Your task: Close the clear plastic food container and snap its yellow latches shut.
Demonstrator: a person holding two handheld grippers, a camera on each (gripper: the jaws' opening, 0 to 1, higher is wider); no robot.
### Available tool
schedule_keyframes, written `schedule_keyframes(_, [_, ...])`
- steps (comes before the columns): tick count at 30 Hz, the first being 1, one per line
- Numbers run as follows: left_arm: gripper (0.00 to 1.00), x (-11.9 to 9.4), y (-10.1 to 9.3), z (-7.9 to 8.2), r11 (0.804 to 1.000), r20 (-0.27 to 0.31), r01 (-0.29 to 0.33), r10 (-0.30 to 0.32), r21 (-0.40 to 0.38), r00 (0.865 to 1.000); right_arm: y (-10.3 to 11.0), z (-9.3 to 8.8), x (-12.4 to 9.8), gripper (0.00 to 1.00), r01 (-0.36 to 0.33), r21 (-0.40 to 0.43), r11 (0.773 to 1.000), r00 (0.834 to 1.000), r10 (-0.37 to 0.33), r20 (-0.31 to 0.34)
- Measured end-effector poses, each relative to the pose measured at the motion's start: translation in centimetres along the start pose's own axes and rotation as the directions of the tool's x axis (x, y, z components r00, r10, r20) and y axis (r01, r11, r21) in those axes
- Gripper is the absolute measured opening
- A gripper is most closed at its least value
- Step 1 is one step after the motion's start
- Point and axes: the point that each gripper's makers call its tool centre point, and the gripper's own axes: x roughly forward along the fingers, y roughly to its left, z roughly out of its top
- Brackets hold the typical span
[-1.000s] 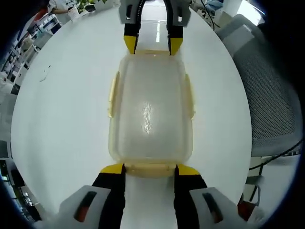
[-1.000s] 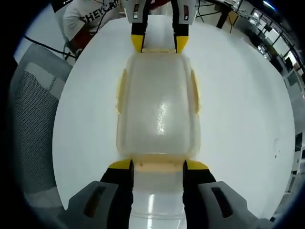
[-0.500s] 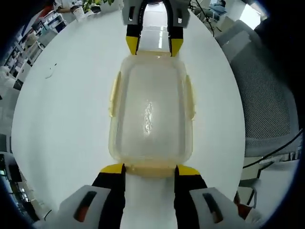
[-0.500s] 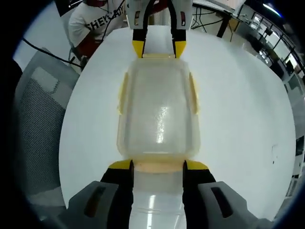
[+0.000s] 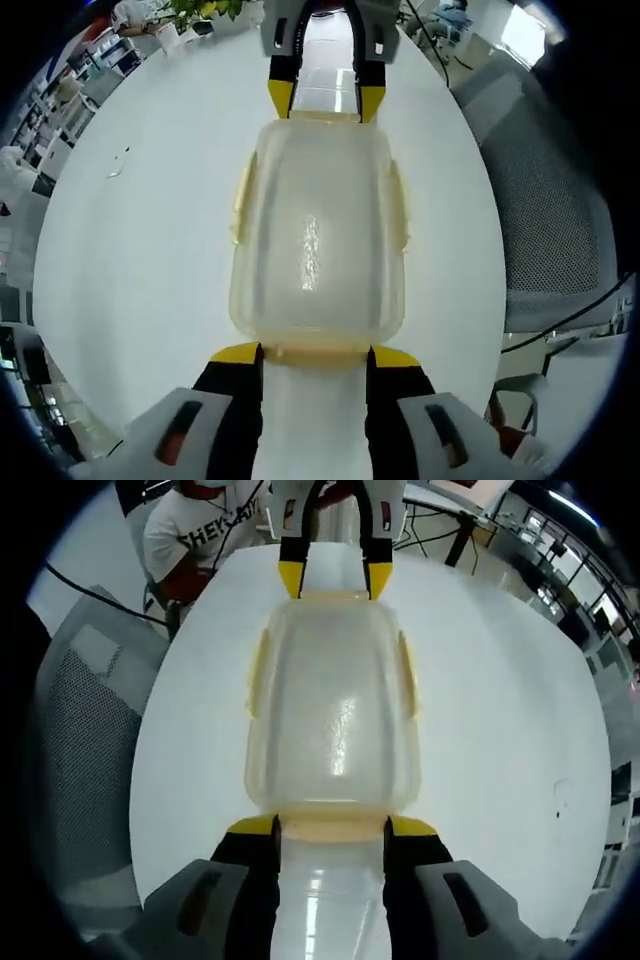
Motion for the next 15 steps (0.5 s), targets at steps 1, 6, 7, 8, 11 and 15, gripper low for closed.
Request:
schedule_keyframes(1, [0.35,-0.1,0.0,0.1,1.000,0.001,0.000,0.000,0.002,1.000,0.0,0.0,-0.2,0.37,-0.004,0.003,1.000,1.000,0.004,0.004])
schedule_keyframes(6, [0.35,-0.5,0.4,0.4,1.000,0.009,-0.007,0.007,-0.004,1.000,-0.6,0.0,-0.5,0.37,0.003,-0.001,1.000,1.000,-0.003,0.012])
schedule_keyframes(7, [0.35,-0.6,0.5,0.4,1.000,0.010,-0.007,0.007,-0.012,1.000,-0.7,0.0,-0.7,0.37,0.006,-0.006,1.000,1.000,-0.006,0.014])
schedule_keyframes(8, [0.35,-0.6,0.5,0.5,1.000,0.011,-0.002,0.002,-0.017,1.000,-0.7,0.0,-0.9,0.37,0.006,-0.011,1.000,1.000,-0.006,0.013])
schedule_keyframes(11, [0.35,-1.0,0.4,0.9,1.000,0.006,0.004,-0.004,-0.008,1.000,-0.6,0.0,-1.4,0.37,0.003,-0.013,1.000,1.000,-0.003,0.016])
schedule_keyframes(15, [0.35,-1.7,0.9,1.4,1.000,0.009,-0.007,0.007,0.003,1.000,-0.9,-0.2,-2.1,0.37,0.013,-0.005,1.000,1.000,-0.013,0.024])
